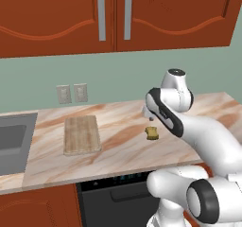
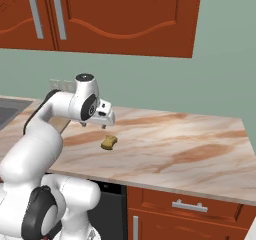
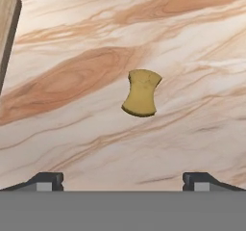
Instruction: Pick up the sponge from the counter and clean the cutting board by briefly scrubbing or pressing down on the cutting board. Once finished, release the sponge.
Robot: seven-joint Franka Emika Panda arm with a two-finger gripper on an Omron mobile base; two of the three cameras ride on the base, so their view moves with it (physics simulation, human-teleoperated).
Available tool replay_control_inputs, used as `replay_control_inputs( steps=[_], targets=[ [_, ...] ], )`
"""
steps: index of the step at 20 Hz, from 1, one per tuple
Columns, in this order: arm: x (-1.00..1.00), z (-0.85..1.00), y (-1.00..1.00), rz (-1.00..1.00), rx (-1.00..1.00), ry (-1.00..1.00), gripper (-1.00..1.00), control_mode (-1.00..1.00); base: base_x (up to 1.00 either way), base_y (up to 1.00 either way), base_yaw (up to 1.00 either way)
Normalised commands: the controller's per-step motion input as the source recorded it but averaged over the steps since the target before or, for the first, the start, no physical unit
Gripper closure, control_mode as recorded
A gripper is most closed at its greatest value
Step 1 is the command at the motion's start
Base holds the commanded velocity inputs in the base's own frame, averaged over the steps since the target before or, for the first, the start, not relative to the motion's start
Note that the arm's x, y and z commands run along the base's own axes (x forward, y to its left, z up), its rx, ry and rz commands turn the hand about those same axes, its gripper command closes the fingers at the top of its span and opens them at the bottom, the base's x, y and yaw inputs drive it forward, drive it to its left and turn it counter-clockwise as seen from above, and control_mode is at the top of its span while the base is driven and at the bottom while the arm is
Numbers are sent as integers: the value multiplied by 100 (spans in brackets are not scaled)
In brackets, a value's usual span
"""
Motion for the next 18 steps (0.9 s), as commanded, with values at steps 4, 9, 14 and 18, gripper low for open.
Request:
replay_control_inputs(
  steps=[4,9,14,18],
  targets=[
    [27,-37,-1,0,0,0,-100,-100,0,0,0],
    [22,-34,0,0,0,0,-100,-100,0,0,0],
    [13,-13,0,0,0,0,-100,-100,0,0,0],
    [9,-12,-3,0,0,0,-100,-100,0,0,0]
  ],
)
